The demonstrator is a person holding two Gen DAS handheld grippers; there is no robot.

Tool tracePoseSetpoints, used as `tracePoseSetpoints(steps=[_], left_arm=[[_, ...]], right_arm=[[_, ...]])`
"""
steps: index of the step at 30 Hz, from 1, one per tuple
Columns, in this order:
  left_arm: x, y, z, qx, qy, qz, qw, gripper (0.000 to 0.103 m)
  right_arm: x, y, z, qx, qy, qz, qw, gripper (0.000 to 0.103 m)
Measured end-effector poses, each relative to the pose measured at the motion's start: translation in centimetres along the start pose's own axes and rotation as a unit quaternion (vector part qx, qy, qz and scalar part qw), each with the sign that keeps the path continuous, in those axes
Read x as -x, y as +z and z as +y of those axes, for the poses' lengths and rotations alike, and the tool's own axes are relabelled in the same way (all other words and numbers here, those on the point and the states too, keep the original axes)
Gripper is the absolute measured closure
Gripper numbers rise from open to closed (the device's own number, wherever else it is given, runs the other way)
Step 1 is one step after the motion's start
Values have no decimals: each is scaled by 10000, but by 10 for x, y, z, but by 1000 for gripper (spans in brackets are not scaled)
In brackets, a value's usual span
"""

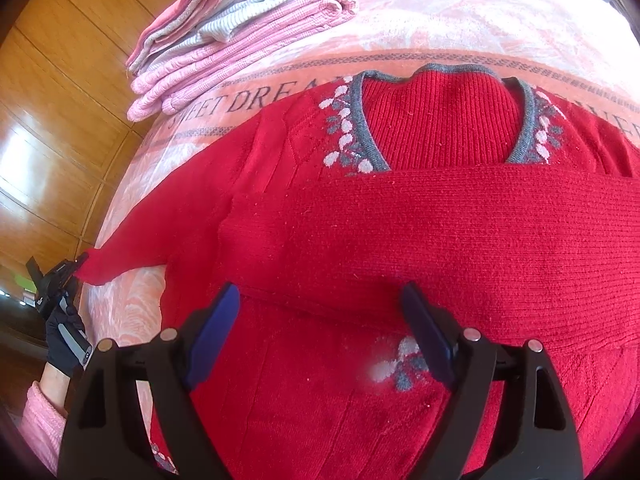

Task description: Fold small clothes

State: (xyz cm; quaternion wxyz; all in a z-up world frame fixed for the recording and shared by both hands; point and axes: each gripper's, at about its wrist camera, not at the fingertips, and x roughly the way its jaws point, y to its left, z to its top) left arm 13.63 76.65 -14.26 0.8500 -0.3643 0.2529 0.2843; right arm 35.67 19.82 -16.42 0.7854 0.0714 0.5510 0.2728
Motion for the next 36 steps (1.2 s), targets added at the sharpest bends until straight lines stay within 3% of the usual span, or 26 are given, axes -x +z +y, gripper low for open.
tracePoseSetpoints(steps=[6, 14, 26, 32, 35, 36], left_arm=[[16, -14, -72, -751, -401, -174, 9962, 99], [23, -65, -176, -1595, -1059, 4, 9815, 99], [25, -175, -307, -2603, -1720, 423, 9492, 99], [28, -238, -362, -3049, -2043, 690, 9277, 99], [25, -269, -384, -3308, -2191, 1001, 9124, 98], [23, -279, -389, -3360, -2231, 1117, 9082, 91]], right_arm=[[23, -5, -18, -39, -96, -98, 9999, 21], [55, -20, -65, -264, -237, -210, 9991, 21], [101, -50, -151, -771, -379, -326, 9958, 21], [116, -65, -189, -1071, -372, -373, 9929, 21], [122, -69, -202, -1228, -313, -419, 9911, 21], [123, -70, -205, -1246, -339, -417, 9908, 21]])
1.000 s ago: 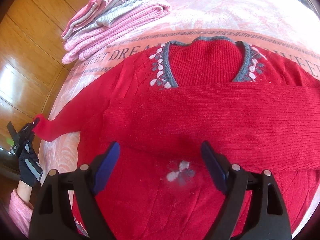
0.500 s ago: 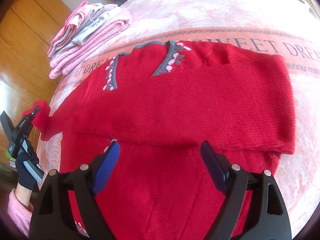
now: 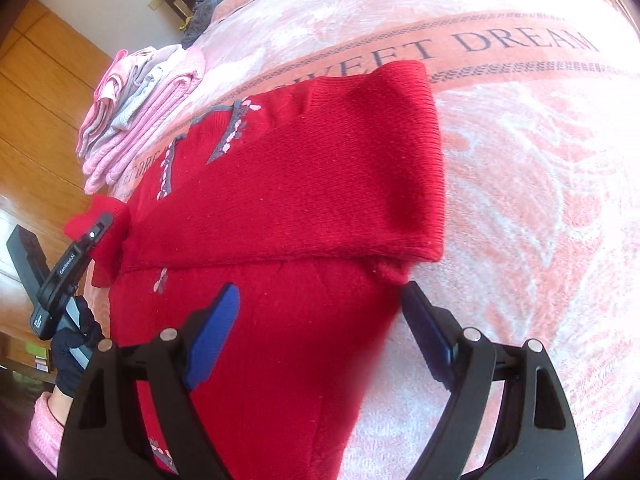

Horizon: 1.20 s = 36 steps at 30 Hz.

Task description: Fold small clothes

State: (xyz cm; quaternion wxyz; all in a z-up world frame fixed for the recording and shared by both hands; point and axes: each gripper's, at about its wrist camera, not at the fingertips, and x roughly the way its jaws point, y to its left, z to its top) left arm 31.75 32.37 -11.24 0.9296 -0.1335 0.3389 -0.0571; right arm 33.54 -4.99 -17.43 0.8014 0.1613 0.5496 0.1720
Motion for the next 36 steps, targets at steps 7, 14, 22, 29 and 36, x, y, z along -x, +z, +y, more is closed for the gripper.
tracePoseSetpoints(steps=[7, 14, 22, 29, 36], left_arm=[[-35, -36, -47, -620, -1068, 1175, 9854, 75], [12, -8, -23, -469, -1037, 510, 9922, 58], [26, 11, 111, 547, 1560, 547, 9847, 54], [19, -7, 151, 545, 1329, 984, 9847, 51], [52, -3, 168, 790, 1196, 466, 9886, 51]], right_arm=[[2, -1, -7, -51, -30, -26, 10000, 21], [4, 11, 22, 187, 98, -149, 9997, 21], [-29, 22, 98, 529, 759, 211, 9955, 24], [-67, 22, 157, 747, 1069, 591, 9897, 40], [-99, 29, 182, 690, 869, 853, 9901, 50]])
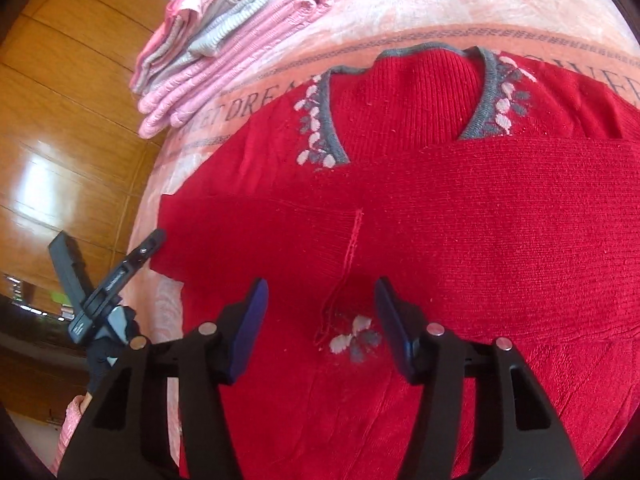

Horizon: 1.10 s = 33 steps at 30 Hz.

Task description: Fold small clothes

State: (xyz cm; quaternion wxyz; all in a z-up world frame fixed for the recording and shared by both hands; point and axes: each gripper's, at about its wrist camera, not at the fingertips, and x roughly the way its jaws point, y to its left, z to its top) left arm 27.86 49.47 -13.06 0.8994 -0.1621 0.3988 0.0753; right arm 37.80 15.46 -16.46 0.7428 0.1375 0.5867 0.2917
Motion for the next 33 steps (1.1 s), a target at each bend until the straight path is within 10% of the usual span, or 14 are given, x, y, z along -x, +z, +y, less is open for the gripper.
tracePoseSetpoints(steps=[6, 10, 20, 33], left_arm=[[5, 1, 29, 264, 100, -60, 9996, 51], [4, 0, 35, 422, 71, -24, 9991, 51], [8, -1, 9, 215, 14, -215, 9995, 51], [-13, -15, -61, -331, 34, -9, 9994, 51]], right_arm=[[-17, 8, 0, -305, 356, -7, 9989, 59], [-28, 13, 14, -284, 653, 68, 9974, 98], [38, 19, 22, 387, 428, -648, 9962, 100], [142, 5, -99, -563, 62, -1436, 9880, 100]])
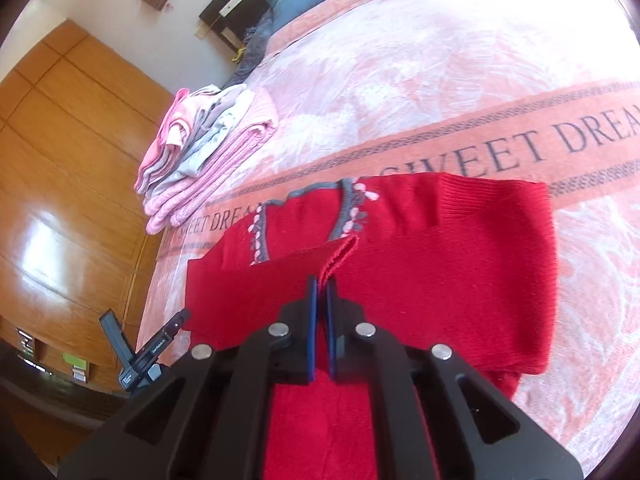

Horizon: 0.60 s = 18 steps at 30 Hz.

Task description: Fold small clothes

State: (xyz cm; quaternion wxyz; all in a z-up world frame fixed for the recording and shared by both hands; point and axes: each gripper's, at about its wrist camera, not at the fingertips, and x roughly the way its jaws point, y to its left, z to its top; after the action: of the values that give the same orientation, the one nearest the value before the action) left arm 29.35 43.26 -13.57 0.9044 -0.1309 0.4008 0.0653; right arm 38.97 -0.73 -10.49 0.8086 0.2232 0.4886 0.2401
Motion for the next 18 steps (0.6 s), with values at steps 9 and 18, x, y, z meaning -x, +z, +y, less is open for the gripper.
tracePoseSetpoints(steps=[9, 18], left_arm=[[-18, -10, -27, -438, 479, 136, 9978, 41], [9, 4, -65, -895, -111, -382, 9952, 40]], right_arm=[[0, -16, -63, -289, -685, 120, 9972, 99], [-31, -30, -3, 466, -291, 540, 9970, 98]])
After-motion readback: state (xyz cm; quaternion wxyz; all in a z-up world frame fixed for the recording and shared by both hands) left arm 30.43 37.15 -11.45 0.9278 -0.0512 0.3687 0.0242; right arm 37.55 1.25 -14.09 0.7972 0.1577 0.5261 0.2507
